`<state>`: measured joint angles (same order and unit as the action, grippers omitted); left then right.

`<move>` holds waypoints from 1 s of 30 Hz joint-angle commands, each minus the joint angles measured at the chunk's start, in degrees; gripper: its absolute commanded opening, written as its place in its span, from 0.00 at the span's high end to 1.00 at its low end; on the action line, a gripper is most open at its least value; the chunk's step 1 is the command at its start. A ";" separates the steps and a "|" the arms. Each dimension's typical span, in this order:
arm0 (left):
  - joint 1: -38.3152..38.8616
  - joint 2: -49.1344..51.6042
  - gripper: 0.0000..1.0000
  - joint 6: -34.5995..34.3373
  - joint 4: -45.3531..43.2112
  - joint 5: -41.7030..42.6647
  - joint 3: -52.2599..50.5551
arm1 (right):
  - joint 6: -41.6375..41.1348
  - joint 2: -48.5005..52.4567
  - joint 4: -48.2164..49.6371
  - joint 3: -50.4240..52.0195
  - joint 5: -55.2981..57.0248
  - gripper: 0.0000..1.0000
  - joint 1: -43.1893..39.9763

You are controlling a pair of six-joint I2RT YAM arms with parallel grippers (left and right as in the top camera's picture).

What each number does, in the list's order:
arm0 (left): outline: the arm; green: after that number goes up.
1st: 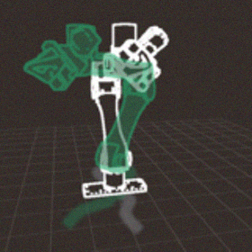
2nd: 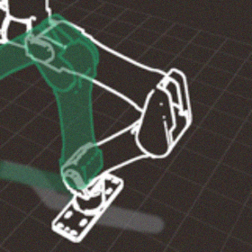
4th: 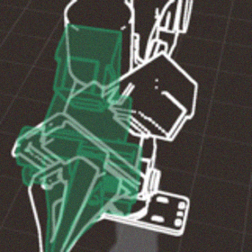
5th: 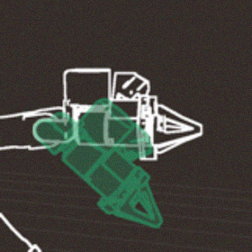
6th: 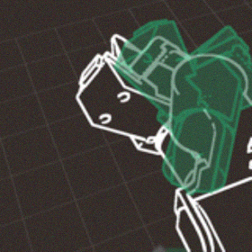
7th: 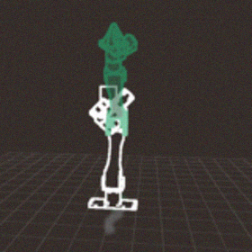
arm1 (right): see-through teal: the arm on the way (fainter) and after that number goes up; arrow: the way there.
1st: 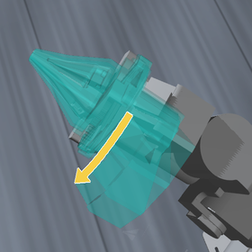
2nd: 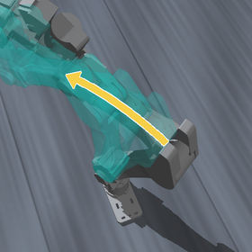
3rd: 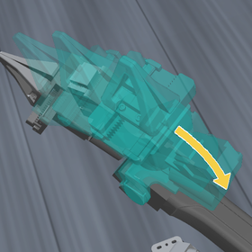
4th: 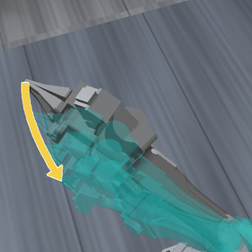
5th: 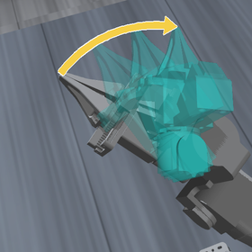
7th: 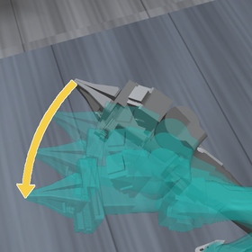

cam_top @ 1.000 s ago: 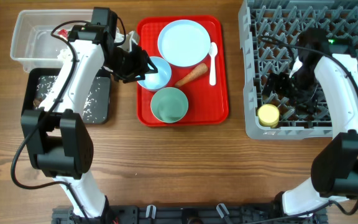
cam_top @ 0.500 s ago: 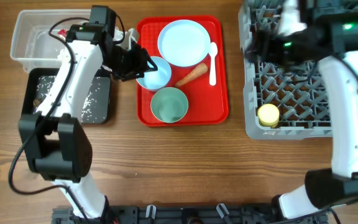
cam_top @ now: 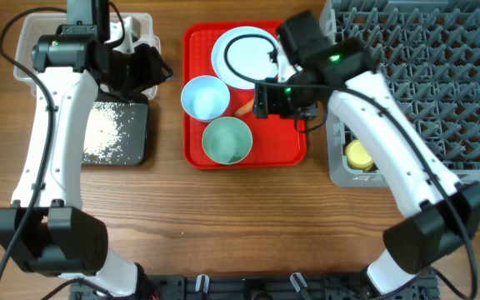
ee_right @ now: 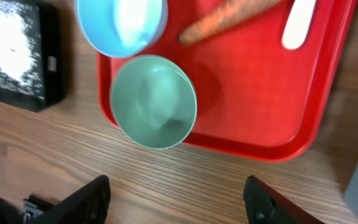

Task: Sort waste into correct bins and load items into the dishwasher rack
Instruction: 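Reach the right gripper to the red tray and grasp the light-green bowl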

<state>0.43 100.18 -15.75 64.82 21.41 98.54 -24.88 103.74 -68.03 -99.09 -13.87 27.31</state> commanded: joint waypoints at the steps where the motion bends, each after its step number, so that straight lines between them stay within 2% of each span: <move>1: -1.90 -0.31 0.40 -2.95 -0.07 -5.01 0.59 | -5.01 4.31 7.26 8.28 -0.33 0.32 1.79; 3: -2.43 -0.31 0.32 -2.95 -0.04 -5.03 0.59 | -5.27 6.86 10.40 11.02 -2.27 0.36 2.32; 6: -2.54 -0.31 0.27 -2.93 -0.07 -5.03 0.59 | -5.11 11.41 12.87 12.09 -2.95 0.39 2.99; 9: -2.54 -0.28 0.25 -2.91 -0.02 -5.03 0.59 | -5.11 15.04 14.40 12.09 -3.26 0.44 3.67; 15: -2.54 -0.26 0.23 -2.91 0.17 -5.03 0.59 | -5.33 16.04 14.97 12.09 -4.17 0.64 3.37; 17: -2.54 -0.26 0.23 -2.91 0.20 -5.03 0.59 | -5.35 16.04 14.95 12.09 -4.15 0.75 3.37; 19: -2.54 -0.26 0.22 -2.91 0.20 -5.03 0.59 | -5.90 16.04 14.93 12.09 -4.13 0.92 3.37; 20: -2.54 -0.26 0.22 -2.91 0.20 -5.03 0.59 | -6.56 16.04 14.93 12.07 -4.07 0.96 3.34; 23: -2.54 -0.26 0.18 -2.91 0.20 -5.03 0.59 | -6.78 15.54 14.67 11.63 -4.13 0.96 2.97; 24: -2.54 -0.26 0.08 -2.91 0.20 -5.01 0.59 | -6.71 14.88 14.32 11.13 -4.13 0.96 2.84; 25: -2.54 -0.26 0.02 -2.91 0.20 -5.03 0.59 | -6.62 14.19 13.90 10.62 -4.07 0.96 2.75; 30: -2.54 -0.26 0.00 -2.91 0.20 -5.01 0.59 | -6.56 6.08 10.08 6.97 0.68 0.96 1.51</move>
<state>-2.04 100.18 -18.59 64.99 16.75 98.54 -31.05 118.15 -56.38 -87.68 -16.88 29.91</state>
